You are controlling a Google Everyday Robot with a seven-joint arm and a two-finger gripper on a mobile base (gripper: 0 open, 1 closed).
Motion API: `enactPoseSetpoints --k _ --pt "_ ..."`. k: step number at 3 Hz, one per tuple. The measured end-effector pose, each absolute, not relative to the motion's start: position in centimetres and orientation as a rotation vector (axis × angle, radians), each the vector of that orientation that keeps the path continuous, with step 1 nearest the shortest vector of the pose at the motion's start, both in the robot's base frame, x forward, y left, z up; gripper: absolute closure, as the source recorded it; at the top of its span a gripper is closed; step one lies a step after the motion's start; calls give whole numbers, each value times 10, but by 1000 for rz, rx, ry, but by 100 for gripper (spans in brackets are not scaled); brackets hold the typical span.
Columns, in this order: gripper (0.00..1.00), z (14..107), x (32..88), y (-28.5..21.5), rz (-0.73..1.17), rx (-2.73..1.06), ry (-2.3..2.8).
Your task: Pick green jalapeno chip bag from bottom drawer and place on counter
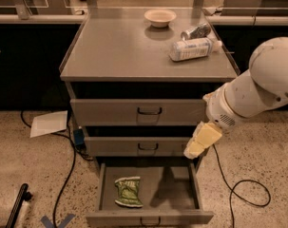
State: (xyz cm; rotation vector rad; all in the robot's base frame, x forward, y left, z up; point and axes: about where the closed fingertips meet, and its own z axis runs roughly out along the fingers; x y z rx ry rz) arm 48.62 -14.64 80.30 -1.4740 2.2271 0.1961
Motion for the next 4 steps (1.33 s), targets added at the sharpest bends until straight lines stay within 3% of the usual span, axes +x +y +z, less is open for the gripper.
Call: enactPoseSetpoints --k 2,4 --pt "0 681 467 -103 487 -1247 2294" --pt "0 587 506 -40 527 -1110 2277"
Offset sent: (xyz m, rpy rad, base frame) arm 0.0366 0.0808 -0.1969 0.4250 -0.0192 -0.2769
